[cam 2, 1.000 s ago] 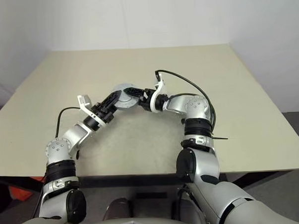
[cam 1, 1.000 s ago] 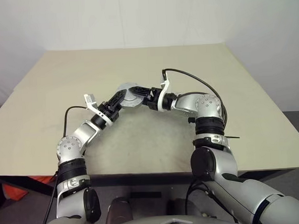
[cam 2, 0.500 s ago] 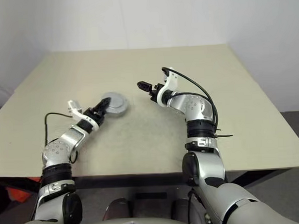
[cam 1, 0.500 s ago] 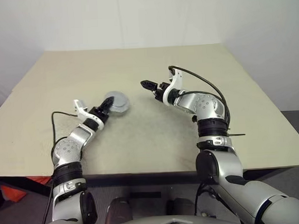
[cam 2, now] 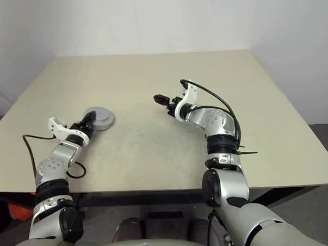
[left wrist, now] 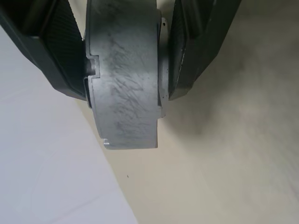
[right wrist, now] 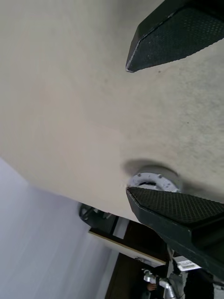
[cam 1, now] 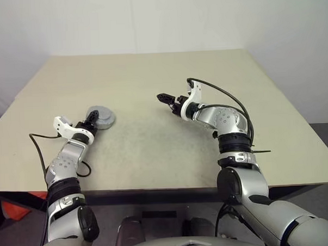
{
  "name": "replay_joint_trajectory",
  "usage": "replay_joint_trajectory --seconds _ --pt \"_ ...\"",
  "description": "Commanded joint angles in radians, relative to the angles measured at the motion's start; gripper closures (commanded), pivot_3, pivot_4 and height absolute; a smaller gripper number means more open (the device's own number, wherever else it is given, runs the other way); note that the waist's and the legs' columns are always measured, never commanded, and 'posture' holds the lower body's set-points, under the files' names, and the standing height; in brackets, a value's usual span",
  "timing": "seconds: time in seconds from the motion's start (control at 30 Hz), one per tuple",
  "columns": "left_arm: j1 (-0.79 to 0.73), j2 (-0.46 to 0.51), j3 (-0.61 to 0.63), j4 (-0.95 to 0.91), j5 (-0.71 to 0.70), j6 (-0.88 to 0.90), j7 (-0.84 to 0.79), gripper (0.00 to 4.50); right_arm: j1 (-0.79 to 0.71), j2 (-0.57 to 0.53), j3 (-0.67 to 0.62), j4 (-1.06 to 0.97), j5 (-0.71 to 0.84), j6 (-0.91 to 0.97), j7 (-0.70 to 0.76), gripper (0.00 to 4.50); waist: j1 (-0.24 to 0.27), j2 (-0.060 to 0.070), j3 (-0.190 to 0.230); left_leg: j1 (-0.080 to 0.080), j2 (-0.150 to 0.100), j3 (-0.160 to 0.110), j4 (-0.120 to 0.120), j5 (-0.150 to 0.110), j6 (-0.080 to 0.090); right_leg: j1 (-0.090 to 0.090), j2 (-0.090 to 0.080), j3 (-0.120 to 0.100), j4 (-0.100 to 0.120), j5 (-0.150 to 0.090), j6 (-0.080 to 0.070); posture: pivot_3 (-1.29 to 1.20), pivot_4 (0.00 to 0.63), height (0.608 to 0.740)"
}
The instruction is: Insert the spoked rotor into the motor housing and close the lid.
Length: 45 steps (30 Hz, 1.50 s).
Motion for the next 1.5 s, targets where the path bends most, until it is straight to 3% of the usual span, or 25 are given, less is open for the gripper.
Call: replay_joint_trajectory --seconds 0.03,0.17,0.37,0.5,0.73,0.87,1.03,1.2,1.5 --pt "-0.035 0.048 0.032 -0.007 0.022 -0.073 -0.012 1.38 -0.025 -0.002 0.001 -0.007 0.017 -0.009 0.008 0.41 -0.003 0.0 0.0 0.0 0.0 0.0 0.0 0.0 0.0 0.0 0.0 0.0 0.001 0.0 0.0 0.0 0.0 0.74" --pt "-0.049 0.086 0.047 0.025 0.031 -0.088 -0.004 0.03 -0.028 -0.003 0.003 0.001 0.017 -0.007 0.009 0.41 0.0 0.0 0.0 0.001 0.001 0.0 0.0 0.0 0.0 0.0 0.0 0.0 0.002 0.0 0.0 0.0 0.0 0.74" --pt "-0.079 0.145 0.069 0.078 0.055 -0.13 -0.02 0.03 -0.03 -0.008 0.016 0.012 0.01 -0.01 0.019 0.41 0.001 0.0 0.0 0.001 0.0 0.0 0.001 0.0 0.0 0.0 -0.001 0.0 0.002 0.0 0.0 0.0 0.0 0.74" --pt "-0.078 0.146 0.009 0.019 0.127 -0.191 -0.055 0.03 0.004 -0.021 0.098 -0.043 -0.05 -0.095 0.075 0.41 0.002 0.0 0.0 0.001 0.0 0.0 0.001 0.0 0.0 0.0 -0.001 0.0 0.002 0.0 0.0 0.0 0.0 0.74" --pt "-0.039 0.093 -0.248 -0.177 0.319 -0.329 -0.204 0.03 0.149 -0.168 0.354 -0.168 -0.315 -0.459 0.233 0.41 0.016 -0.003 0.0 -0.001 0.0 -0.001 0.002 0.0 0.0 0.001 -0.002 -0.001 0.002 0.0 0.0 0.0 0.0 0.74" --pt "0.029 0.1 -0.456 -0.299 0.427 -0.344 -0.352 0.03 0.224 -0.291 0.366 -0.232 -0.299 -0.495 0.395 0.41 0.026 -0.003 0.0 0.0 -0.001 0.0 0.003 0.0 0.0 0.001 -0.002 0.0 0.002 0.0 0.0 0.0 0.0 0.74" --pt "0.09 0.109 -0.625 -0.324 0.539 -0.371 -0.463 0.03 0.284 -0.417 0.388 -0.24 -0.356 -0.525 0.473 0.41 0.02 -0.003 0.001 0.0 0.0 0.001 0.002 0.0 0.0 0.001 -0.001 0.0 0.005 -0.003 -0.005 0.0 0.0 0.74" --pt "0.085 0.101 -0.689 -0.251 0.642 -0.447 -0.479 0.03 0.311 -0.467 0.409 -0.207 -0.412 -0.563 0.5 0.41 0.014 -0.002 0.001 0.001 0.0 0.001 0.004 0.0 0.0 0.001 -0.001 0.001 0.006 -0.003 -0.005 0.0 0.0 0.74" --pt "0.08 0.1 -0.672 -0.227 0.66 -0.456 -0.504 0.03 0.348 -0.47 0.434 -0.246 -0.439 -0.56 0.546 0.41 0.004 -0.002 0.001 0.001 0.0 0.001 0.005 0.0 0.001 0.003 -0.001 0.001 0.005 -0.002 -0.006 0.0 0.0 0.74"
